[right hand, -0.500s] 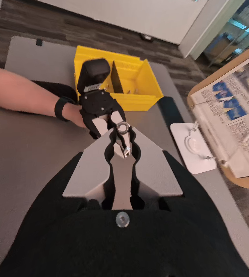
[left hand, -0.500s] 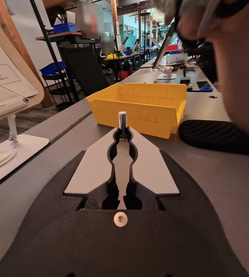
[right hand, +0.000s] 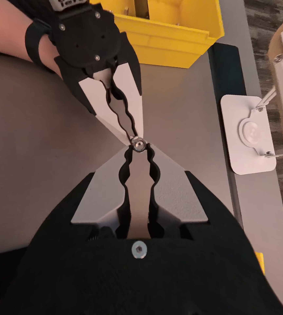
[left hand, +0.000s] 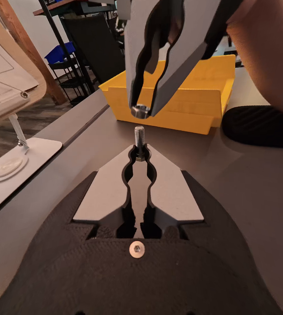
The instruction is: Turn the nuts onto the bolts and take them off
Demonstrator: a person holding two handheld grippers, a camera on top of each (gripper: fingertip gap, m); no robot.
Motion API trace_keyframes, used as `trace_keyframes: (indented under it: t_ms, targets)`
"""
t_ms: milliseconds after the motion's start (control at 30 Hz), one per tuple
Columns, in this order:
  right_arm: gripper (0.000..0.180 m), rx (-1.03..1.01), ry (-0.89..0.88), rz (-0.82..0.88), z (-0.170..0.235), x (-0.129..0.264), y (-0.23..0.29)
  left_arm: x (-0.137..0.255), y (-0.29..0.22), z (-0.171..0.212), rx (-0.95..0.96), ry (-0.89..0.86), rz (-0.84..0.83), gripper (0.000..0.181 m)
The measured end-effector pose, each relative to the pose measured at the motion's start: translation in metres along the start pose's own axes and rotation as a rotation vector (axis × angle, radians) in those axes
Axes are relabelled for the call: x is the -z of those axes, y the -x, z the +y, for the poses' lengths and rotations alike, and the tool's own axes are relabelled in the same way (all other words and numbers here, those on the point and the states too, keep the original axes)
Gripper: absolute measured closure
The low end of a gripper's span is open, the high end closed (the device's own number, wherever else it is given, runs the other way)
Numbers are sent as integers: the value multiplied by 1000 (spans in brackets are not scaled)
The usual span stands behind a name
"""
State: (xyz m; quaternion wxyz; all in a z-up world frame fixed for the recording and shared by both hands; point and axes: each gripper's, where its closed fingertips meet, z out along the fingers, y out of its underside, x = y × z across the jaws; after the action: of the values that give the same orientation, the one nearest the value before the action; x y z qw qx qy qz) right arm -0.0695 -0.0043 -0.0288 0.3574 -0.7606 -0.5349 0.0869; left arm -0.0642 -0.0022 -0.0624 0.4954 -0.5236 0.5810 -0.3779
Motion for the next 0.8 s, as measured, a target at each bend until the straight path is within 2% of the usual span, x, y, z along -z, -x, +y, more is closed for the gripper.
trace_keyframes:
  t_ms: [167,367,600,700,800]
  targets:
    - [163,41,-31,-73,0,-3,11,-2,-10,-3,-42,4,16,173]
    - [163,107,28,-104,9,-2,24,-3,-23,-2,-90,12,68,173]
    - [163,234,28,-192,13,3,48,1,-51,1,-137,43,246,173]
    - [164,127,30,-136,10,-2,32,0,-36,2,-137,53,156,173]
    - [164,-140,1,-97,-1,-9,11,1,-11,0,-99,56,12,173]
